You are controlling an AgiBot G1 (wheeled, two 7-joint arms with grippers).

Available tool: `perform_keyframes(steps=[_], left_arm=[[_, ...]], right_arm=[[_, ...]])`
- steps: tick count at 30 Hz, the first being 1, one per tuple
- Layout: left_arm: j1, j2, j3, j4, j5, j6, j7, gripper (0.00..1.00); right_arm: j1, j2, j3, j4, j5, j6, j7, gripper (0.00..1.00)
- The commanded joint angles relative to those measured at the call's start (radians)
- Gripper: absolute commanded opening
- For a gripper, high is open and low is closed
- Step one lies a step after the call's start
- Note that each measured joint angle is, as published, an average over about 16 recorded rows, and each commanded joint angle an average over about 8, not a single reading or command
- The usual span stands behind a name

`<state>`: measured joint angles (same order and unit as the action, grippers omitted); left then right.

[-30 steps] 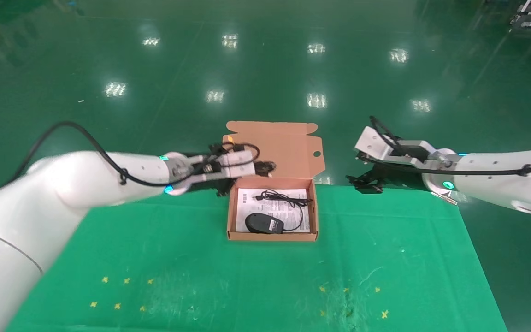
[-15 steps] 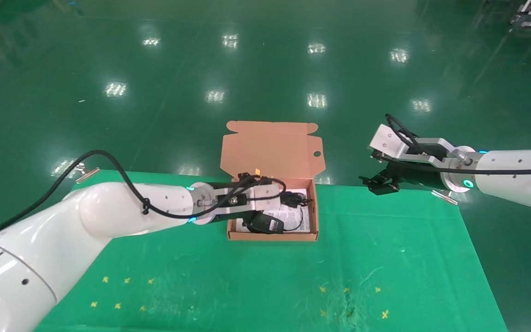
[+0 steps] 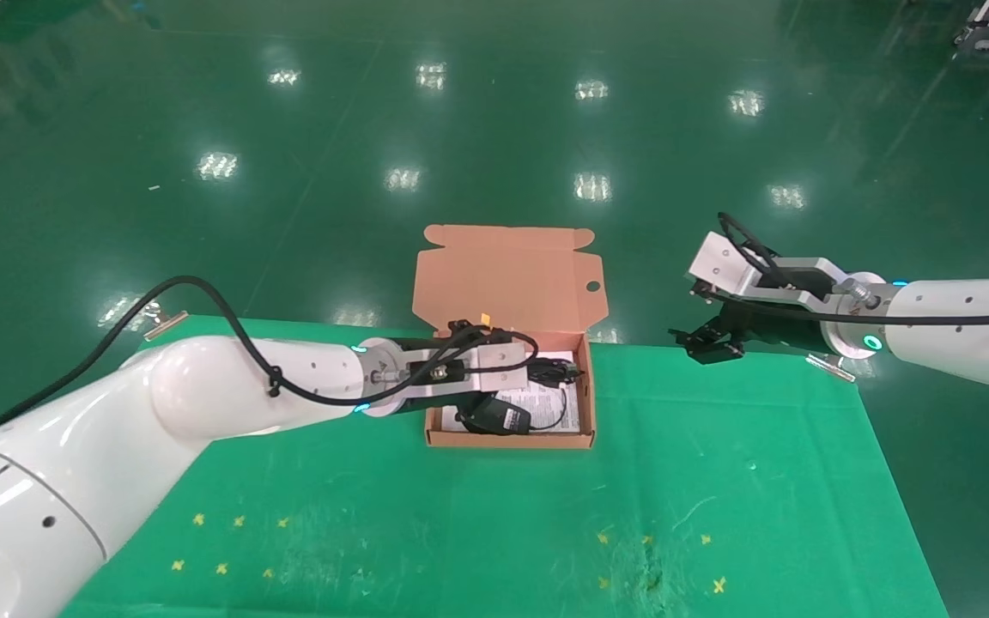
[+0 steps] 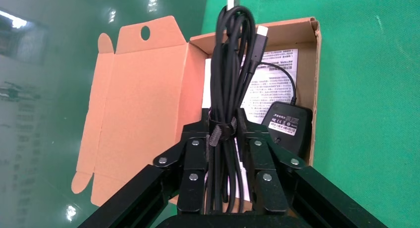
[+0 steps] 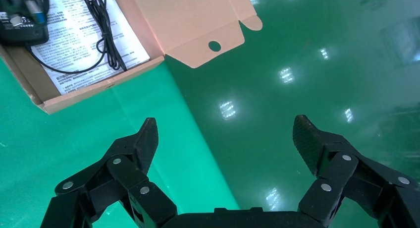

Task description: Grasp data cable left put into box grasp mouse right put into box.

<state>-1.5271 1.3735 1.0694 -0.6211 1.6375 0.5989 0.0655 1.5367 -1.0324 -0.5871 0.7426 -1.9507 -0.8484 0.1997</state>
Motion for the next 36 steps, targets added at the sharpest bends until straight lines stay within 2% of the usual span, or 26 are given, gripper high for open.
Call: perform_keyframes(steps=[1, 8, 14, 22, 36], left_arm=[[0.0, 0.001, -0.003, 0.002, 0.005, 0.001, 0.0, 1.0], [-0.009, -0.027, -0.012, -0.026, -0.004, 0.002, -0.008, 1.0], [-0.075, -0.074, -0.042, -0.043, -0.027, -0.017, -0.035, 1.0], [-0.138, -0.112, -0.077, -0.033, -0.046, -0.022, -0.066, 1.0], [-0.012, -0.257, -0.236, -0.171, -0.237, 0.179, -0.109, 1.0]], right_arm=[[0.0, -0.001, 0.0, 0.0, 0.0, 0.0, 0.0, 1.0], [0.009, 0.002, 0.003, 0.009, 0.0, 0.008, -0.006, 1.0], [0.054, 0.019, 0.014, 0.045, -0.001, 0.021, -0.033, 1.0], [0.086, 0.045, 0.003, 0.086, -0.004, -0.019, -0.073, 1.0], [-0.031, 0.127, 0.067, 0.185, 0.259, -0.156, -0.061, 1.0]])
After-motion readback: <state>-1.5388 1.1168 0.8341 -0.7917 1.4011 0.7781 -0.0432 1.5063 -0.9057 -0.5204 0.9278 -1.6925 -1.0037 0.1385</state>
